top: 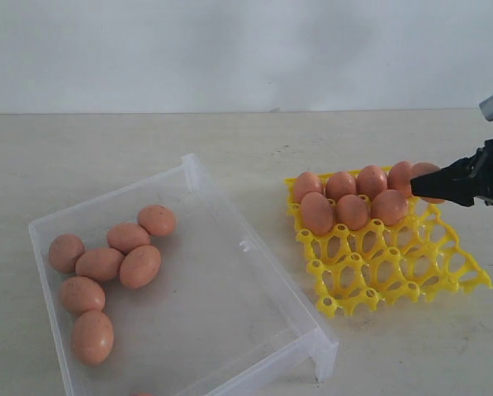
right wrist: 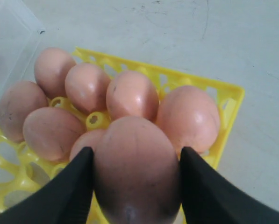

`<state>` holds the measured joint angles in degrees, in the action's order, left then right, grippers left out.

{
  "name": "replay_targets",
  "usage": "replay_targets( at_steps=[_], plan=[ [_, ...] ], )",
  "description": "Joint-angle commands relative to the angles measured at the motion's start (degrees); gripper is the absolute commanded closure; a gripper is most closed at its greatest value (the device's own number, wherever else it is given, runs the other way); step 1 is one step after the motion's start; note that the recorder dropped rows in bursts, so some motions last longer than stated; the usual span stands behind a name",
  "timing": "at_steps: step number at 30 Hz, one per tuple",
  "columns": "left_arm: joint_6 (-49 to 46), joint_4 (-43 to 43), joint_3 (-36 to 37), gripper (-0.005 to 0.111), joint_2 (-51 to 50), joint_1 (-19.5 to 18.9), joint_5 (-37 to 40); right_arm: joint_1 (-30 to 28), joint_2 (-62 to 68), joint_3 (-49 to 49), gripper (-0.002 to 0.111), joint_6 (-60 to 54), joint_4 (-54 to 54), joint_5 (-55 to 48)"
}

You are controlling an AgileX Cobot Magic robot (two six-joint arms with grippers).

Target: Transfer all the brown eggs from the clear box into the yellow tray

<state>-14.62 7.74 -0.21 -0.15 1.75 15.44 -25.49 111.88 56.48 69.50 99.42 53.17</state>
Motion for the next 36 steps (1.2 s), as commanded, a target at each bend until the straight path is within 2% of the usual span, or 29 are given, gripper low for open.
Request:
replay_targets(
  at_steps=[1, 2, 5, 7, 15, 19, 31, 36],
  plan=[
    [0.03, 0.4, 0.21, 0.103, 0.15, 0.17, -0.43, -0.24, 1.24, 0.03, 0.103, 1.05, -1.85, 1.11],
    [0.03, 0.4, 0.21, 0.103, 0.15, 0.17, -0.43, -0.24, 1.33, 0.03, 0.099, 1.05, -2.26, 1.44],
    [0.03, 0.4, 0.21, 0.103, 0.15, 0.17, -0.43, -0.24, 2.19, 0.03, 0.076, 1.05, -3.21, 1.97],
    [0.03, 0.4, 0.21, 0.103, 0.15, 0.17, -0.43, -0.24, 2.81, 0.03, 0.067, 1.19, -3.67, 1.97],
    [0.03, 0.4, 0.21, 0.103, 0.15, 0.17, -0.43, -0.24, 4.26, 0.03, 0.064, 2.49, -4.02, 3.15],
    [0.03, 0.4, 0.21, 0.103, 0.15, 0.17, -0.43, -0.24, 4.26, 0.03, 0.048, 2.49, -4.45, 3.45],
    [0.03, 0.4, 0.21, 0.103, 0.15, 0.17, -0.43, -0.24, 3.51, 0.25, 0.049, 2.49, -6.4, 4.02],
    [0.03, 0.4, 0.21, 0.103, 0.15, 0.17, -0.43, -0.24, 0.0, 0.25, 0.049, 0.34, -10.79, 3.91]
  ],
)
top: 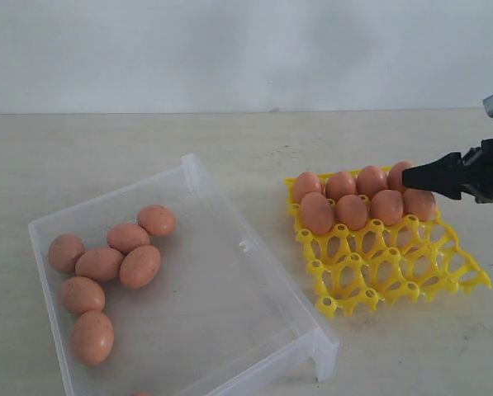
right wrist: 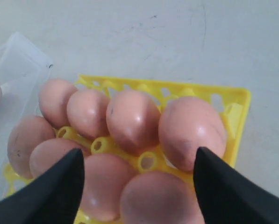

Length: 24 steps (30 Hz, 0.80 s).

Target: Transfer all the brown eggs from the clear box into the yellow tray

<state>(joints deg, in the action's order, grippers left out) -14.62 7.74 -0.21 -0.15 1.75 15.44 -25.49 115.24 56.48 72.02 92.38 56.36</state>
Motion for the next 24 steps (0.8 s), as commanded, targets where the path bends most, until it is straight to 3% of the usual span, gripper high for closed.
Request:
replay_targets(
  at_steps=[1, 8, 10, 13, 14, 21, 24],
  plan=[
    [0.03, 0.4, 0.21, 0.103, 0.15, 0.17, -0.43, -0.24, -4.13, 0.25, 0.049, -2.54, -4.95, 0.62],
    [0.03, 0.4, 0.21, 0.103, 0.15, 0.17, -0.43, -0.24, -12.13, 0.25, 0.051, -0.34, -16.27, 1.93],
    [0.03, 0.4, 0.21, 0.103, 0.15, 0.17, -0.43, -0.24, -14.76, 0.25, 0.065, 4.64, -17.81, 3.94],
    [0.03, 0.4, 0.21, 0.103, 0.15, 0.17, -0.43, -0.24, -18.12, 0.25, 0.101, 13.56, -17.97, 5.83],
    [0.03, 0.4, 0.21, 0.103, 0.15, 0.17, -0.43, -0.24, -18.92, 0.25, 0.108, 16.58, -17.47, 6.43],
    [0.03, 0.4, 0.21, 0.103, 0.15, 0.17, -0.43, -0.01, -19.72, 0.25, 0.108, 31.18, -9.71, 9.43],
    [0.03, 0.4, 0.21, 0.103, 0.15, 0.17, -0.43, -0.01, -19.72, 0.25, 0.108, 41.73, -15.52, 10.91]
  ],
)
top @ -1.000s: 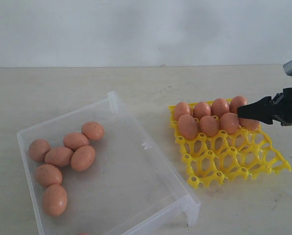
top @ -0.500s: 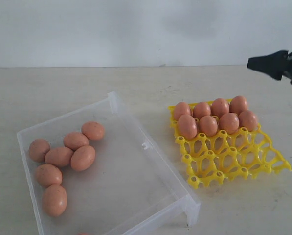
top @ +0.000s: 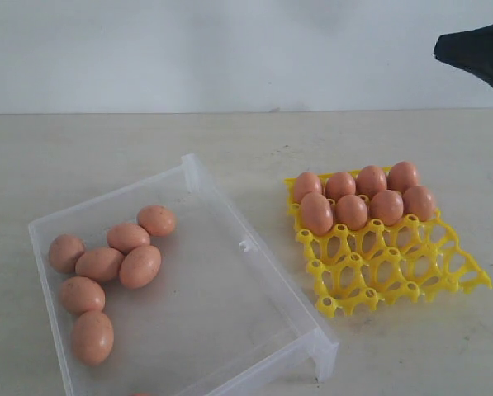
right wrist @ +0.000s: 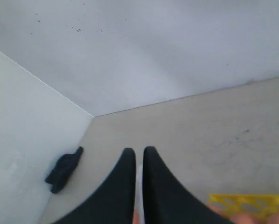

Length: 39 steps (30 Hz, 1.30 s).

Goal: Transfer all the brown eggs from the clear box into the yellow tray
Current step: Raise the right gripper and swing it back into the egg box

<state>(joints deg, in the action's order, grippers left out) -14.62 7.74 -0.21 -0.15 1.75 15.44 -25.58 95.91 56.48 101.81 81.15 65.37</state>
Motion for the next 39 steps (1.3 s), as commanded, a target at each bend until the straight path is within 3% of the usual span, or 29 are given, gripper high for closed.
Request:
replay_targets(
  at_steps=[1, 5, 9, 12, 14, 17, 20, 23, 24, 25, 31, 33, 35, 36, 38, 39],
  plan=[
    [0.03, 0.4, 0.21, 0.103, 0.15, 0.17, -0.43, 0.07, -0.38, 0.25, 0.108, 15.17, -8.89, 2.63],
    [0.03, 0.4, 0.21, 0.103, 0.15, 0.17, -0.43, 1.27, -0.38, 0.25, 0.108, 18.04, -36.88, 4.59],
    [0.03, 0.4, 0.21, 0.103, 0.15, 0.17, -0.43, 6.89, -2.62, 0.25, 0.108, 17.9, -68.06, 4.59],
    [0.03, 0.4, 0.21, 0.103, 0.15, 0.17, -0.43, 12.32, -5.76, 1.94, 0.108, 16.27, -78.68, 4.59],
    [0.03, 0.4, 0.21, 0.103, 0.15, 0.17, -0.43, 14.88, -7.94, 4.25, 0.108, 12.06, -74.79, 4.59],
    [0.03, 0.4, 0.21, 0.103, 0.15, 0.17, -0.43, 18.06, -11.07, 10.23, 0.108, -3.14, -59.91, 4.59],
    [0.03, 0.4, 0.21, 0.103, 0.15, 0.17, -0.43, 21.47, -14.18, 17.89, 0.108, -22.18, -32.99, 4.59],
    [0.03, 0.4, 0.21, 0.103, 0.15, 0.17, -0.43, 29.46, -17.23, 25.05, 0.108, -22.21, 0.56, -11.99],
    [0.03, 0.4, 0.21, 0.103, 0.15, 0.17, -0.43, 33.35, -17.97, 26.5, 0.108, -19.03, 13.15, -18.13],
    [0.03, 0.4, 0.21, 0.103, 0.15, 0.17, -0.43, 39.78, -18.49, 25.87, 0.108, -15.85, 18.8, -25.95],
    [0.03, 0.4, 0.21, 0.103, 0.15, 0.17, -0.43, 54.49, -16.92, 20.63, 0.108, -22.33, 18.8, -36.57],
    [0.03, 0.4, 0.21, 0.103, 0.15, 0.17, -0.43, 59.15, -15.09, 18.3, 0.108, -31.27, 18.8, -46.74],
    [0.03, 0.4, 0.21, 0.103, 0.15, 0.17, -0.43, 66.75, -11.22, 15.37, 0.108, -56.8, 18.8, -75.7],
    [0.03, 0.4, 0.21, 0.103, 0.15, 0.17, -0.43, 70.76, -7.43, 15.32, 0.108, -71.89, 18.8, -96.54],
    [0.03, 0.4, 0.21, 0.103, 0.15, 0.17, -0.43, 72.3, -1.92, 16.28, 0.108, -79.05, 18.8, -118.64],
    [0.03, 0.4, 0.21, 0.103, 0.15, 0.17, -0.43, 71.72, -1.12, 16.7, 0.108, -78.0, 15.38, -121.58]
  ],
)
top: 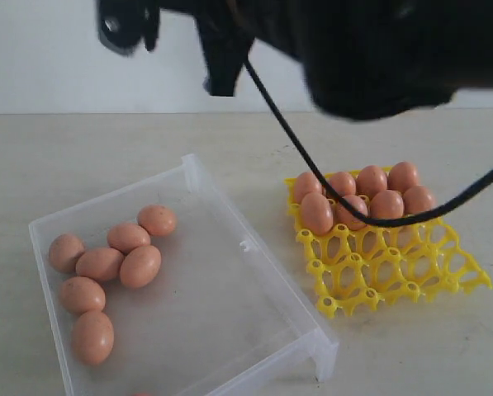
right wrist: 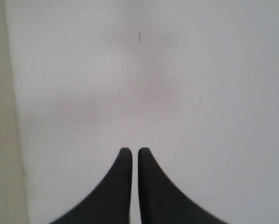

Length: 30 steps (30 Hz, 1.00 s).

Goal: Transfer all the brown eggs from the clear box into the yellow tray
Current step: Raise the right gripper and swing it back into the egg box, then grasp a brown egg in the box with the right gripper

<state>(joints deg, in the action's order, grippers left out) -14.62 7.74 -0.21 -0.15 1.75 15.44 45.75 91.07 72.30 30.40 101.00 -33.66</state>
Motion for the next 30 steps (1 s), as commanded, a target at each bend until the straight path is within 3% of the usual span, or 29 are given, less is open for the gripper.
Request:
replay_targets(
  at_steps=[1, 4, 6, 11, 15, 21, 26, 27, 30],
  plan=[
    [0.03, 0.4, 0.21, 0.103, 0.15, 0.17, -0.43, -0.68, 4.5, 2.81, 0.108, -9.48, -21.39, -25.42],
    [0.03, 0.4, 0.21, 0.103, 0.15, 0.17, -0.43, -4.83, 4.5, 8.7, 0.108, -35.76, -69.71, -30.81],
    [0.03, 0.4, 0.21, 0.103, 0.15, 0.17, -0.43, -5.94, 4.5, 12.49, 0.108, -48.37, -91.3, -36.31],
    [0.03, 0.4, 0.21, 0.103, 0.15, 0.17, -0.43, -5.82, 5.92, 14.52, 0.108, -63.01, -115.73, -36.31],
    [0.03, 0.4, 0.21, 0.103, 0.15, 0.17, -0.43, -5.82, 10.03, 14.52, 0.108, -69.89, -122.68, -36.31],
    [0.03, 0.4, 0.21, 0.103, 0.15, 0.17, -0.44, -5.82, 18.0, 14.52, 0.105, -78.58, -122.79, -36.31],
    [0.03, 0.4, 0.21, 0.103, 0.15, 0.17, -0.44, -5.28, 21.64, 14.52, 0.076, -85.36, -122.82, -35.85],
    [0.03, 0.4, 0.21, 0.103, 0.15, 0.17, -0.44, -5.0, 21.77, 14.52, 0.068, -86.75, -122.55, -33.66],
    [0.03, 0.4, 0.21, 0.103, 0.15, 0.17, -0.44, -3.21, 22.39, 14.52, 0.057, -89.23, -123.38, -26.42]
  ],
)
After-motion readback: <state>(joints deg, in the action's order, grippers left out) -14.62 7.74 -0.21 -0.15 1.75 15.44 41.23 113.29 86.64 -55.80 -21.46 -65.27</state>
